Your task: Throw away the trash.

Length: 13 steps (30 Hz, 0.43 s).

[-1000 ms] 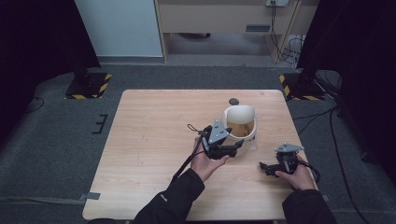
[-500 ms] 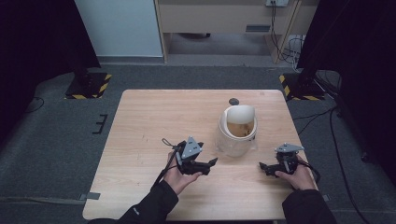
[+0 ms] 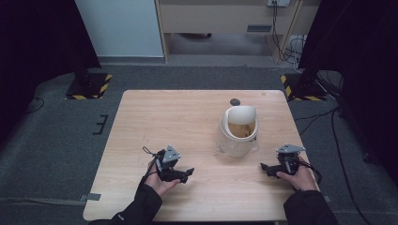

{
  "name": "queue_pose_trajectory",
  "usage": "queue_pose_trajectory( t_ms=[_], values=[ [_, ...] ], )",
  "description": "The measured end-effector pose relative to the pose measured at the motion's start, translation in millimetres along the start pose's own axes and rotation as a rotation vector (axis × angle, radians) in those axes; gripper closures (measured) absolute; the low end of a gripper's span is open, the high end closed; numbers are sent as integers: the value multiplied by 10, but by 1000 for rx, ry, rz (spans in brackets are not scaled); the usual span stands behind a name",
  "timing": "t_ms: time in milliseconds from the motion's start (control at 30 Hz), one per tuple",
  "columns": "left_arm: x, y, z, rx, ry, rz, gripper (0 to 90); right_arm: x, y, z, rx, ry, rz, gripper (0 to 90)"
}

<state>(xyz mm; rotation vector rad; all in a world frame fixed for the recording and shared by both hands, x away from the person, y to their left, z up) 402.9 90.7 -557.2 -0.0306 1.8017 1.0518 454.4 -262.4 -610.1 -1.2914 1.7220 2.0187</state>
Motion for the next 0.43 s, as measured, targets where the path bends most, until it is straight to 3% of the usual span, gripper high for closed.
queue_pose_trajectory(
  t_ms=[67,100,167,233,267,433],
  values=[
    [69,29,65,-13,15,14,157,0,0,0,0,0,0,6],
    [159,68,154,-27,55,28,155,0,0,0,0,0,0,6],
    [259,103,269,-51,95,33,151,0,0,0,0,0,0,6],
    [307,112,324,-68,103,43,150,0,0,0,0,0,0,6],
    [385,133,451,-115,105,73,150,-1,-2,2,1,-2,-2,6],
    [435,161,639,-160,142,83,140,1,0,7,1,-6,0,6]
  ],
)
Point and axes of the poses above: each handheld gripper's, and its own axes: y roughly backward along the jaws, x roughly out of its underside, z roughly to its left, the point moved 10 cm from there along -y, roughly forward along the jaws, and after that the axes turned 5 degrees about x, right-handed, at the moved point
